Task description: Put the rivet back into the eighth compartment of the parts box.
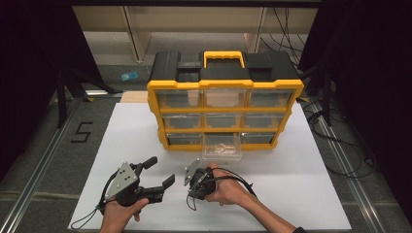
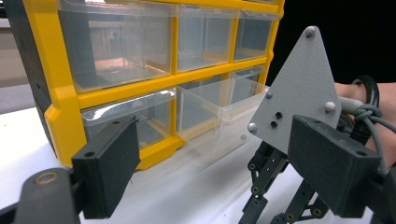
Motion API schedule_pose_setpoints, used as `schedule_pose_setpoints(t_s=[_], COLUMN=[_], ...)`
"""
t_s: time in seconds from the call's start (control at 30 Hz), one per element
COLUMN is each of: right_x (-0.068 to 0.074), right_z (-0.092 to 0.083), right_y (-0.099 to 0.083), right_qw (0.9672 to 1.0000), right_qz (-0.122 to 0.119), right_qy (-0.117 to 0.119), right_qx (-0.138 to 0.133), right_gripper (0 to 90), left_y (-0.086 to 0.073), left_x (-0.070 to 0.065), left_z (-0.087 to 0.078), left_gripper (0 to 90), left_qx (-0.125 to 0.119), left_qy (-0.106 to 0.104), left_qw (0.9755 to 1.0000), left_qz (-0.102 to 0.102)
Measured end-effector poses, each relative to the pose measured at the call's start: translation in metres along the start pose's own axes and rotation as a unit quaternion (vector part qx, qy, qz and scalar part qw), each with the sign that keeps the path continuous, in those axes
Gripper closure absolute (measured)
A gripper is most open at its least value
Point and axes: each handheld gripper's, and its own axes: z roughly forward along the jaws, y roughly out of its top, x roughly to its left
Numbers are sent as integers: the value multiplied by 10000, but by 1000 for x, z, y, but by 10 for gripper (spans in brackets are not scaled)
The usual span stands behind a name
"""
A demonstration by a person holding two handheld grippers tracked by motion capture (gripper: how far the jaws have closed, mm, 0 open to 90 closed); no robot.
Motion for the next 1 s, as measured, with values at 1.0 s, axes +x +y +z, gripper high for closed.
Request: schedule_pose_setpoints(t_s=[1.0], right_x=[-15], right_z=[-41], right_y=[-1], right_qw=[9970], right_qz=[370], right_qy=[-114], right_qx=[-668], right_gripper=[829], left_y=[0], left_x=[0], left_z=[-1], left_gripper=[168], left_qx=[-14], left_qy=[2], left_qw=[10000], left_qz=[-18])
